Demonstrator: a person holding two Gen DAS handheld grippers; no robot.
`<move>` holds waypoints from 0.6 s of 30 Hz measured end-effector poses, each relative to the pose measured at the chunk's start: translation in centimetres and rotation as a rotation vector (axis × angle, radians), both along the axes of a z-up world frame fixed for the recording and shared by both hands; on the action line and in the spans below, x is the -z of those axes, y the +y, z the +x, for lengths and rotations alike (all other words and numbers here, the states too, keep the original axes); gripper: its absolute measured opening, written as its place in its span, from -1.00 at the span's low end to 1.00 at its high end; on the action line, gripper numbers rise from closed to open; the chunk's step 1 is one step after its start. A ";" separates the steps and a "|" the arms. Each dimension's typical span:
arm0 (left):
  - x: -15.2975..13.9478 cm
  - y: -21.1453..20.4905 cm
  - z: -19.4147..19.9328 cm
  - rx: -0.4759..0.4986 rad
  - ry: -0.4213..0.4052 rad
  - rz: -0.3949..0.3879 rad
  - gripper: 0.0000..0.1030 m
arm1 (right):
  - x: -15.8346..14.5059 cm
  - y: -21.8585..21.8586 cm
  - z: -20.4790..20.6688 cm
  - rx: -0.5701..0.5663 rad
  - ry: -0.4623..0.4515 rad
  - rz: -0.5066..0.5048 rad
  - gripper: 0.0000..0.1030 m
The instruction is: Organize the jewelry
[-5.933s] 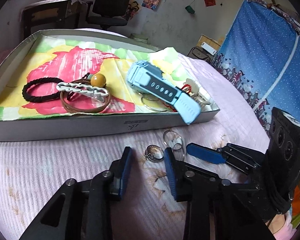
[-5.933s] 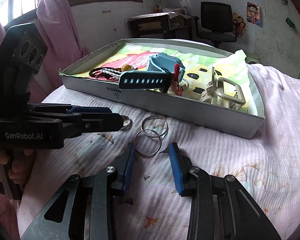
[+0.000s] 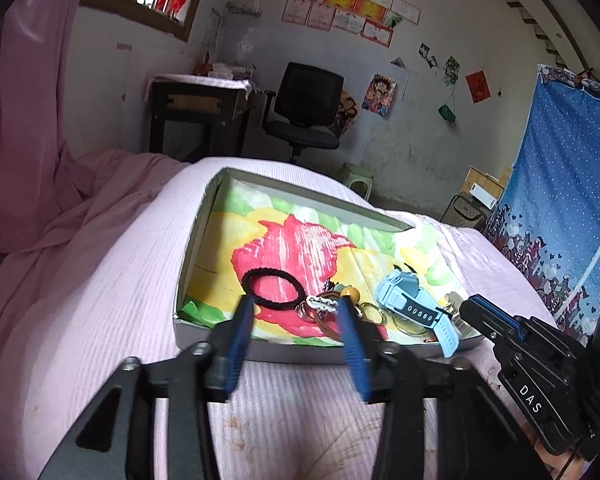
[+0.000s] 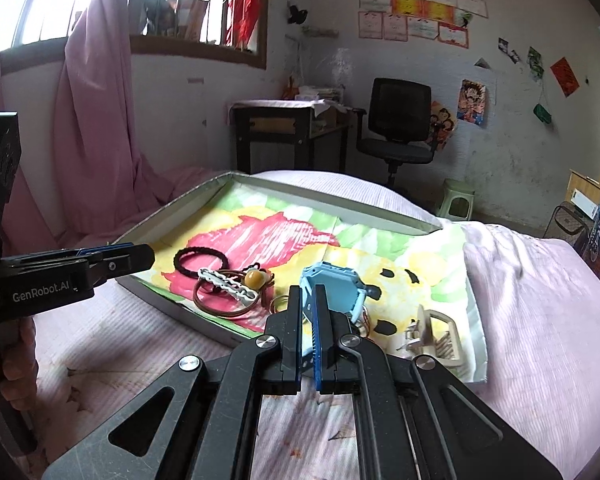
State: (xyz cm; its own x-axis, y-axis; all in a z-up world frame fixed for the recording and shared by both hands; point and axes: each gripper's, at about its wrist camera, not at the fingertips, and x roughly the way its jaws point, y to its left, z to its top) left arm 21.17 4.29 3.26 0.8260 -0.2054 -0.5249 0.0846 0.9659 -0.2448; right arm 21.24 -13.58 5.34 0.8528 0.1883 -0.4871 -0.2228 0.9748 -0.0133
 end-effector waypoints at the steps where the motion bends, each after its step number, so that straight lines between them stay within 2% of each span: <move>1: -0.1 0.0 -0.2 -0.001 -0.008 0.001 -0.03 | -0.1 -0.2 -0.2 0.003 -0.003 0.007 -0.91; 2: -0.3 -0.1 -0.5 -0.002 -0.016 0.003 0.00 | -0.1 -0.5 -0.3 0.006 -0.004 0.015 -0.91; 3: -0.4 -0.2 -0.7 -0.002 -0.025 0.011 0.01 | -0.2 -0.7 -0.5 0.009 -0.005 0.023 -0.81; 6: -0.7 -0.4 -1.4 -0.012 -0.046 0.037 0.18 | -0.3 -1.3 -1.0 0.017 -0.020 0.052 -0.31; 8: -0.8 -0.4 -2.0 -0.019 -0.059 0.045 0.36 | -0.5 -1.6 -1.2 0.019 -0.028 0.064 -0.30; 12: -1.1 -0.3 -2.9 -0.032 -0.084 0.044 0.55 | -0.7 -2.2 -2.0 0.023 -0.047 0.088 -0.28; 14: -1.3 -0.2 -3.4 -0.037 -0.100 0.043 0.75 | -0.7 -2.7 -2.5 0.030 -0.058 0.102 -0.13; 18: -1.3 -0.4 -4.9 -0.040 -0.139 0.069 0.95 | -0.7 -3.5 -3.5 0.037 -0.071 0.124 0.16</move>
State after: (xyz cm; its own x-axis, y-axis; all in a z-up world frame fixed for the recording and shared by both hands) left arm 16.26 3.89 4.60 0.8986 -0.1382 -0.4164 0.0742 0.9833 -0.1662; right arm 17.78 -17.03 6.00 0.8919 0.2111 -0.4000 -0.1894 0.9774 0.0936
